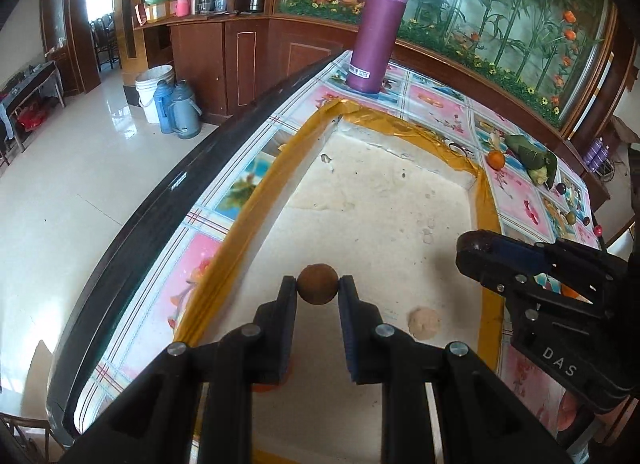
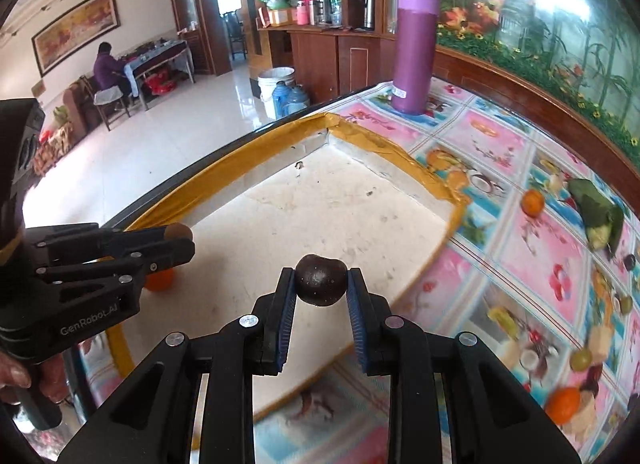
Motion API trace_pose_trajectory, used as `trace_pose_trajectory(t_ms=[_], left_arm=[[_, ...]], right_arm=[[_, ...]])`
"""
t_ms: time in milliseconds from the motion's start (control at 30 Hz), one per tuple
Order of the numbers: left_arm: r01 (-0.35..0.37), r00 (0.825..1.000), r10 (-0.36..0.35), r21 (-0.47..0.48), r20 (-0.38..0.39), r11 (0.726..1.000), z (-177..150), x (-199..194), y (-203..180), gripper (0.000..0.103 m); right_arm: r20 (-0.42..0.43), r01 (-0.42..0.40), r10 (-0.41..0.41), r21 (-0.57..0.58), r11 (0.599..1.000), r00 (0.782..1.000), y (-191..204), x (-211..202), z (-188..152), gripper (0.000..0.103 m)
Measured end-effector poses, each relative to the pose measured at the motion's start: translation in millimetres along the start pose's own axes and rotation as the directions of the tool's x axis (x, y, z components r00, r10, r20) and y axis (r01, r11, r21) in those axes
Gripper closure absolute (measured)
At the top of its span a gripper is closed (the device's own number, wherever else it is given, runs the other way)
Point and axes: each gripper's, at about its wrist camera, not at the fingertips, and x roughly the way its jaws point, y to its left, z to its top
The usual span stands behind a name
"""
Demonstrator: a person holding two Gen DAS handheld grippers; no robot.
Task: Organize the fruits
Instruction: 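Carry the plum and brown fruit in both tools over the tray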
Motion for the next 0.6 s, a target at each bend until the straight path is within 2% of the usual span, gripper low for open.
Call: trace_pose_trajectory(t_ms=[233,600], left_arm=[[0.01,0.999,-0.009,0.008,-0.04,1.0,3,15,6,0.079],[-0.001,0.997,-0.001,-0.018,-0.081,1.0,-1,27,12,0.079]], right_arm=[[-0.065,0.007,-0.006,0.027,1.0,0.998,-6,32,5,0.078],[-0.089,0.032,-0.033,-0.008,0.999,0.995,0,39,3,0.077]])
